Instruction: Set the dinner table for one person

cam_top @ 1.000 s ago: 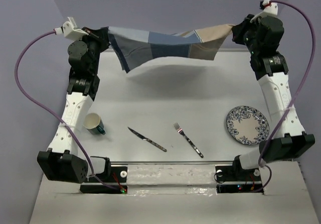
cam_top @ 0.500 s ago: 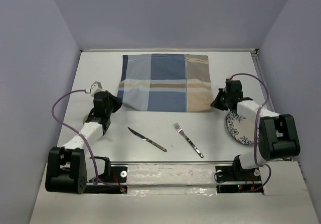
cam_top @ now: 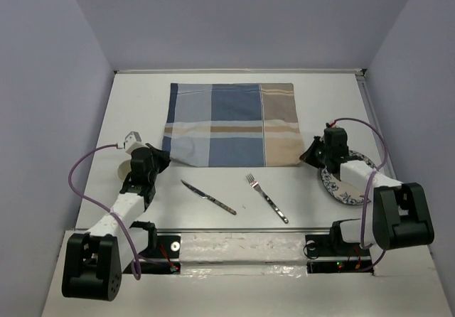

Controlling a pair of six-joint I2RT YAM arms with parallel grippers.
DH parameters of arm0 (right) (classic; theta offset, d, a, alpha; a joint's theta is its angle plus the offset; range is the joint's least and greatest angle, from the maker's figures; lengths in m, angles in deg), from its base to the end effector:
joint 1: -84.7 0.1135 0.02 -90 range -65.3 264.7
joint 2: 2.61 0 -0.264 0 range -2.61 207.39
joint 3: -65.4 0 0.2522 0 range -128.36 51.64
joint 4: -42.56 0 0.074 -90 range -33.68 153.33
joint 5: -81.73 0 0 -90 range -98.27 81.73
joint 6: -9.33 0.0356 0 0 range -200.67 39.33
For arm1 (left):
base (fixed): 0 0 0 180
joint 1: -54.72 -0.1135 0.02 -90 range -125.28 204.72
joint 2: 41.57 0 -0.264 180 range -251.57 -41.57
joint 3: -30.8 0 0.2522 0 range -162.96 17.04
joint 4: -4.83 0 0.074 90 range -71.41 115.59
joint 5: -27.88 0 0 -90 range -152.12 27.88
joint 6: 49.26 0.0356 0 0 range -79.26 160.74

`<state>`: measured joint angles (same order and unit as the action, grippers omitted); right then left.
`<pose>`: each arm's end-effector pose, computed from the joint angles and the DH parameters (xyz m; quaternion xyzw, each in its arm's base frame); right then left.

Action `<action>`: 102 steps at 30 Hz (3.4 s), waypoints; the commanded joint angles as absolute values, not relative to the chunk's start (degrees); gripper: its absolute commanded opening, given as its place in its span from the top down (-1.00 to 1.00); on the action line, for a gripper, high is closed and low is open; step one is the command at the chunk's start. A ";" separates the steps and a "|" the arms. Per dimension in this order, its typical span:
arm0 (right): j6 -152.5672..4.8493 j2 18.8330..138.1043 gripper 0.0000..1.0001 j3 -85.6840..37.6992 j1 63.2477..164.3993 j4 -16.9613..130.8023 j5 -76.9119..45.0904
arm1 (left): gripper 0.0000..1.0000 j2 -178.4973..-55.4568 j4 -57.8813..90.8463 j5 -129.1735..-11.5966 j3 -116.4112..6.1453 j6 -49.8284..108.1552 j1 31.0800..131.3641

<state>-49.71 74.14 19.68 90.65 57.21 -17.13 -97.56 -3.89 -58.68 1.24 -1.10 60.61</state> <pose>0.2500 0.0316 0.1624 0.1715 0.9078 0.1869 0.3341 0.2017 -0.0187 0.1868 -0.2659 0.7623 -0.2164 0.5490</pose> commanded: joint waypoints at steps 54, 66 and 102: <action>-40.69 45.90 -0.58 19.20 53.00 80.67 10.35 | -0.75 -77.79 22.54 -76.98 -31.66 26.14 89.44; -34.28 51.43 -0.69 22.55 41.45 84.27 3.18 | -0.86 -73.65 21.75 -64.76 -25.42 30.72 96.29; -28.47 39.33 1.00 37.41 41.45 55.62 -24.26 | -0.86 -78.66 20.70 -64.67 -24.27 30.11 90.94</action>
<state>-28.58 47.91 39.48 41.76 56.53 -23.25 -78.02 23.97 -63.64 -24.66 29.72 92.35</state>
